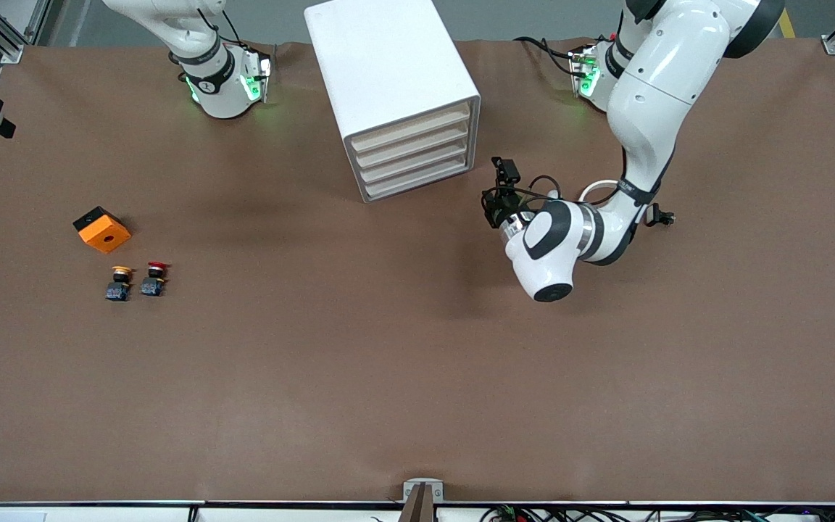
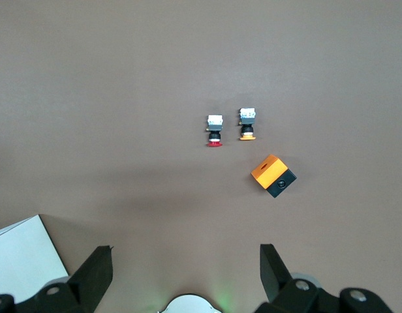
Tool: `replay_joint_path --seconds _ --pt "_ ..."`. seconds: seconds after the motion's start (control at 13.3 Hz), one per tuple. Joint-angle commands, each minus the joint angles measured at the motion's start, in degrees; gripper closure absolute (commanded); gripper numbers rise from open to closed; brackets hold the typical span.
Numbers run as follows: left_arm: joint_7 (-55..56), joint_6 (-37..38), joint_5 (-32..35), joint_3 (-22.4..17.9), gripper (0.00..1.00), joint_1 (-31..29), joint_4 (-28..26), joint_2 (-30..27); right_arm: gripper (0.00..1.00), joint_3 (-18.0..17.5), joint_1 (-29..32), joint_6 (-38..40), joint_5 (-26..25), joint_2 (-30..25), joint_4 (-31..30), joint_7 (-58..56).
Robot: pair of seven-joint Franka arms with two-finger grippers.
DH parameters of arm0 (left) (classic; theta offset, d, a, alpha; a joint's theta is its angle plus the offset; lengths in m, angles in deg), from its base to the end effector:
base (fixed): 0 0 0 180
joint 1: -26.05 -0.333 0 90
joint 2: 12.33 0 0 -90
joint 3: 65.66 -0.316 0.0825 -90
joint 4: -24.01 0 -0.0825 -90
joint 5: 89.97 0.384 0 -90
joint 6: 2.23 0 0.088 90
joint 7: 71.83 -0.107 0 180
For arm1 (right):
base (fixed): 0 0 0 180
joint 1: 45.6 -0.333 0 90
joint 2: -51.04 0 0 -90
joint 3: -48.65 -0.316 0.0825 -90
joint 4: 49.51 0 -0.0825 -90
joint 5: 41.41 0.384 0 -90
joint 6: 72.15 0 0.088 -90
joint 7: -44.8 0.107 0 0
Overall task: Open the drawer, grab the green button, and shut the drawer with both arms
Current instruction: 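Reach the left gripper to the front of a cabinet drawer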
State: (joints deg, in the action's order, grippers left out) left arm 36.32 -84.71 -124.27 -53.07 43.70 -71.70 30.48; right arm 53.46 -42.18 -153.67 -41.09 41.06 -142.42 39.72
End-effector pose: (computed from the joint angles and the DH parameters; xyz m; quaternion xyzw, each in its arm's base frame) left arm 0.4663 -0.3388 0.1751 -0.5807 -0.5877 0.4851 0.2866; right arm 0.4775 -0.0728 0.6782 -0.9995 0.0264 0.0114 0.0114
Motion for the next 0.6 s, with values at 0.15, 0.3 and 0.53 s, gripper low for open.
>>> replay_joint_path --seconds 0.15,0.3,0.53 --pt "6.00 1.18 -2.43 2.17 0.00 0.63 4.65 4.21 0.00 -0.33 0.54 -0.05 -0.14 -0.39 0.36 0.42" --pt "6.71 1.10 -3.58 2.18 0.00 0.98 4.74 4.56 0.00 -0.33 0.45 -0.14 -0.14 -0.31 0.45 0.60" --pt "7.68 1.01 -4.63 2.18 0.00 1.86 6.32 5.79 0.00 -0.42 0.45 -0.22 -0.14 -0.05 1.14 0.60"
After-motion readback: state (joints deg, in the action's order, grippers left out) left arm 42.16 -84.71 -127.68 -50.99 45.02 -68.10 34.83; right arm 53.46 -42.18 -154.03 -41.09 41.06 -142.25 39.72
